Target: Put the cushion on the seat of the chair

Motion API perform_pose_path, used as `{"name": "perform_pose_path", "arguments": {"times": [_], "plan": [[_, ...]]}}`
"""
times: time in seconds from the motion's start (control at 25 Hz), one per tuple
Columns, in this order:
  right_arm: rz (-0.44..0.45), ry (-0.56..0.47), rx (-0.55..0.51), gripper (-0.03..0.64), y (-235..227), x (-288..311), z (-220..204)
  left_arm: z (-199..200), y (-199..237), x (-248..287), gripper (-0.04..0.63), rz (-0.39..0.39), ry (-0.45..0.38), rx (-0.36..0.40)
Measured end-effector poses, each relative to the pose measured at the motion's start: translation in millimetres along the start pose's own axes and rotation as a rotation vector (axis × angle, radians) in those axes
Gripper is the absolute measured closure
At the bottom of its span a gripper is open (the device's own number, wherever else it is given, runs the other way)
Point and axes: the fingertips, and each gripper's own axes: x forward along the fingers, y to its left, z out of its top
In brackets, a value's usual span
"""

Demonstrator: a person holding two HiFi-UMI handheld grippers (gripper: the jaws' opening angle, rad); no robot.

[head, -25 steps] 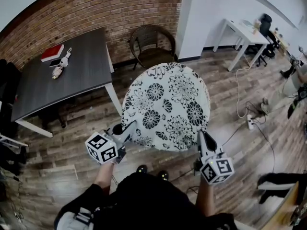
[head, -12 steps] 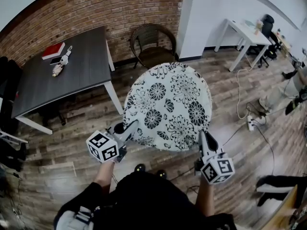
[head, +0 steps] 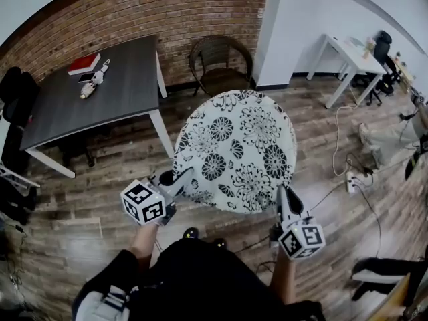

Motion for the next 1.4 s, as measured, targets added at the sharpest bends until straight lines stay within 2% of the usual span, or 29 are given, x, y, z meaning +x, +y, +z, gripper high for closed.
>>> {"name": "perform_pose_path", "arguments": {"times": [0.44,0.6,1.4], "plan": [[0.030,0.038,0.037,0.597,-11,7,3,1,-7,0,0.584,0.054,0.032,-0.035],[0.041,0.040,0.046,0.597,-12,7,2,2,-7,1,0.584,0.065,0.032,-0.026],[0.007,0.011,0.049,0.597,-4,3,4,1,0,1,0.584,0.029,0.011,-0.024]]}}
